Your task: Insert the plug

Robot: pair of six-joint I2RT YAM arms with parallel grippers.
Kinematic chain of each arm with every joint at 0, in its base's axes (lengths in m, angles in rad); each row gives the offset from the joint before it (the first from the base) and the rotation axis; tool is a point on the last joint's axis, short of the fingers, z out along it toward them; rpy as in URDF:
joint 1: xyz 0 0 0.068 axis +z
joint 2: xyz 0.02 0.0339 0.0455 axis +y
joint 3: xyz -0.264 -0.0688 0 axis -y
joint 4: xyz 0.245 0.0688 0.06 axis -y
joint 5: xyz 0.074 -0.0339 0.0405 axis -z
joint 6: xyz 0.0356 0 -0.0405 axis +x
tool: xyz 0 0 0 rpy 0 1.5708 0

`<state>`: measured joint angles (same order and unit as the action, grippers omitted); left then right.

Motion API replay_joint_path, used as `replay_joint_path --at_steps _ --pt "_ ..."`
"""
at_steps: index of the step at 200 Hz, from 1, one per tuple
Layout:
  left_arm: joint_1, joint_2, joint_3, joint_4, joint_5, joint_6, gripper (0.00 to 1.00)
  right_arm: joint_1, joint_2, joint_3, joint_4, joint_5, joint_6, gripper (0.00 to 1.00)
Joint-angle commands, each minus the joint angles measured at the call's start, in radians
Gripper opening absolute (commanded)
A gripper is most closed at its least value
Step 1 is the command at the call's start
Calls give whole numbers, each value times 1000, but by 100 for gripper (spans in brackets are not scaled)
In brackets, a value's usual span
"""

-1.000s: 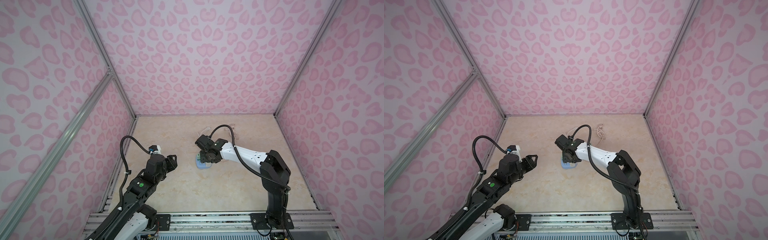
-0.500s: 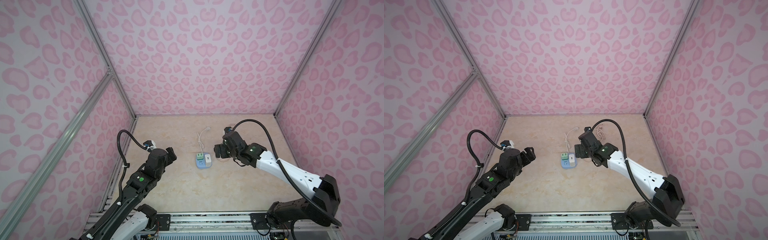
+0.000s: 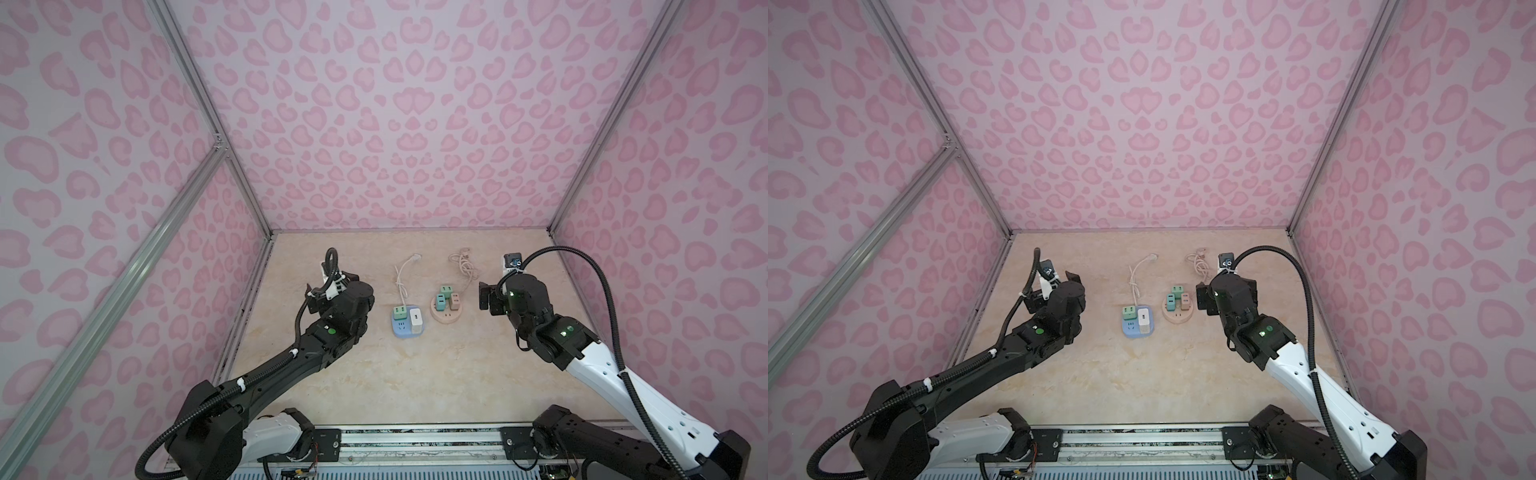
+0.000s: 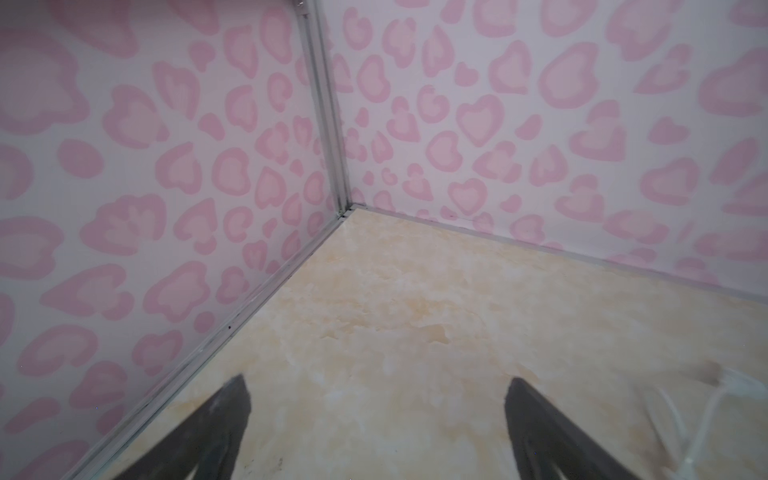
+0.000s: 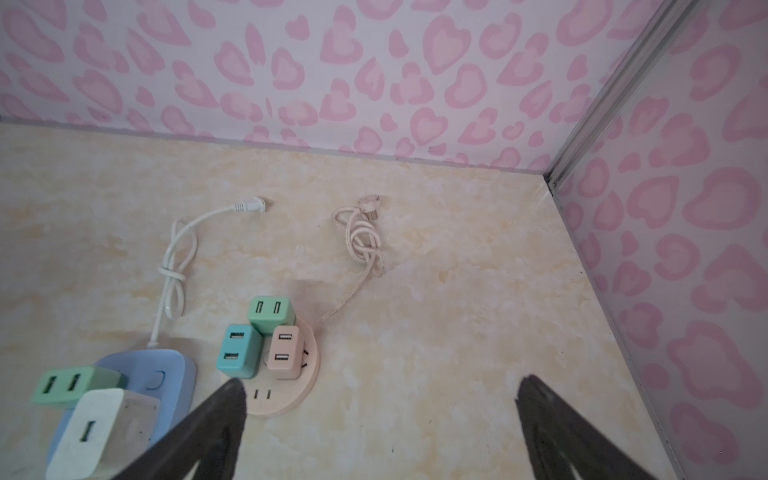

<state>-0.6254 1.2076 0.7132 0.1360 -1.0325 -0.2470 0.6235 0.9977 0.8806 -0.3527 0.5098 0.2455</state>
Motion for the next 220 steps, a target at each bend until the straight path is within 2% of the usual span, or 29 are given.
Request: replay_joint_path --at_steps 1,8,22,38,67,76,92,107,126,150,171,190,207,214,220 --pt "123 -52 -100 195 41 -30 98 1 5 -44 84 -23 -26 98" --pt "173 -63 -130 201 59 -25 97 0 9 -52 83 -30 -28 99" --pt "251 -72 -180 222 23 -8 98 1 21 -63 88 -18 -51 99" --pt "317 -48 -265 351 -19 56 98 -5 43 -71 108 5 -69 99" --pt "454 72 -317 451 -16 -23 98 -36 70 -57 121 -71 -34 98" --pt "470 93 -298 445 48 -16 97 -38 74 -59 139 -86 -37 99" --pt "489 198 -309 617 184 37 98 -48 75 -62 168 -117 -31 99" --pt "460 310 -270 685 139 96 98 -69 63 -74 202 -150 -23 99" --pt "437 341 -226 632 200 145 98 -83 39 -123 275 -165 -41 99" --pt "486 364 -135 463 342 125 98 -84 24 -170 314 -169 -62 99" --pt "504 351 -158 489 440 139 98 -84 7 -175 268 -199 -47 99" --pt "546 336 -179 506 597 144 98 -84 -32 -205 274 -195 -41 99" --pt "589 333 -270 651 715 126 98 -84 -39 -196 240 -177 -54 98" --pt "586 380 -316 809 696 135 98 -84 -35 -180 214 -181 -63 98" --pt "582 355 -301 722 678 131 98 -84 -28 -163 186 -182 -71 98"
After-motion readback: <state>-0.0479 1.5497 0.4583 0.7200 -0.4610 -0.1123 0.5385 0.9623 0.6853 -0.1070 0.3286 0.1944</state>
